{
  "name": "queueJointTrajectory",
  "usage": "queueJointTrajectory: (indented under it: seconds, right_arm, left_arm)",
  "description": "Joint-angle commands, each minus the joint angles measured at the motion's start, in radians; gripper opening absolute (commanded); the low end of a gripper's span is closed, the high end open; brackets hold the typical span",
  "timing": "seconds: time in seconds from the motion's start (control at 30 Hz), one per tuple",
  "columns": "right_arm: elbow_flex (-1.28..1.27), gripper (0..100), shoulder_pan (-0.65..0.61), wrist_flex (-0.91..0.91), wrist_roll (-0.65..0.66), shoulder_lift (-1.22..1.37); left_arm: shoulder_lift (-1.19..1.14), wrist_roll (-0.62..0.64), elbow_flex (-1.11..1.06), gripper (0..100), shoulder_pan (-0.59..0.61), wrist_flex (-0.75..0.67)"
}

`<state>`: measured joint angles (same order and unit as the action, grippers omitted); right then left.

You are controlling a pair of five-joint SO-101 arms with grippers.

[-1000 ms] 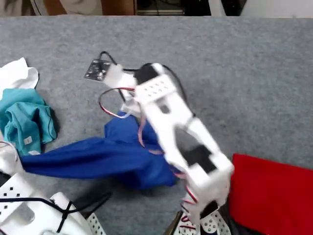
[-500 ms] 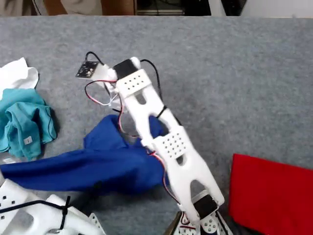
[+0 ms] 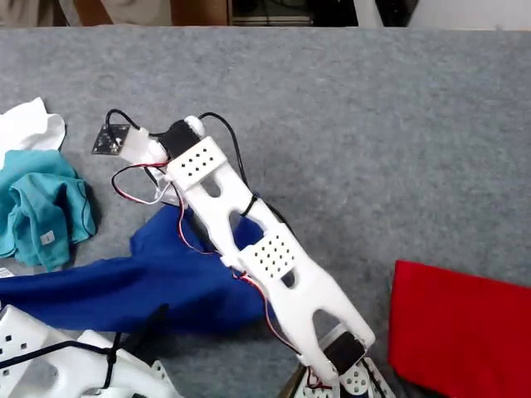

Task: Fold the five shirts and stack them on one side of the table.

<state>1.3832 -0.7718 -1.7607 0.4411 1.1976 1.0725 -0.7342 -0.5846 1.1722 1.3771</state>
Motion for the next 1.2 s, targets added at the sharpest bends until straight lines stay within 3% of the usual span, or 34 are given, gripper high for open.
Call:
queueJointTrajectory:
  seconds: [0.0,0.2,0.33,0.63,0.83,1.17]
  right_arm:
    - [-0.102,15.1,-0.015,-0.028,-0.015,-0.145]
    - [-0.409,15.2,-0.016,-0.018,-0.012,-0.344]
    - [-0.475,15.2,-0.015,0.031,-0.009,-0.341]
    - [-0.348,15.4,-0.056,0.057,-0.015,-0.188]
    - [-0.220,22.1,-0.059,0.037,-0.015,-0.079]
    - [-0.154,19.4,-0.059,0.023,-0.008,-0.027]
  left_arm:
    - [0.005,-0.006,0.034,2,0.009,-0.018]
    - [0.012,-0.006,0.032,2,0.005,-0.017]
    - [0.007,-0.005,0.032,2,0.002,-0.017]
    - [0.012,-0.005,0.032,2,0.002,-0.017]
    - [0.012,-0.005,0.032,2,0.002,-0.017]
    - [0.013,-0.005,0.032,2,0.002,-0.015]
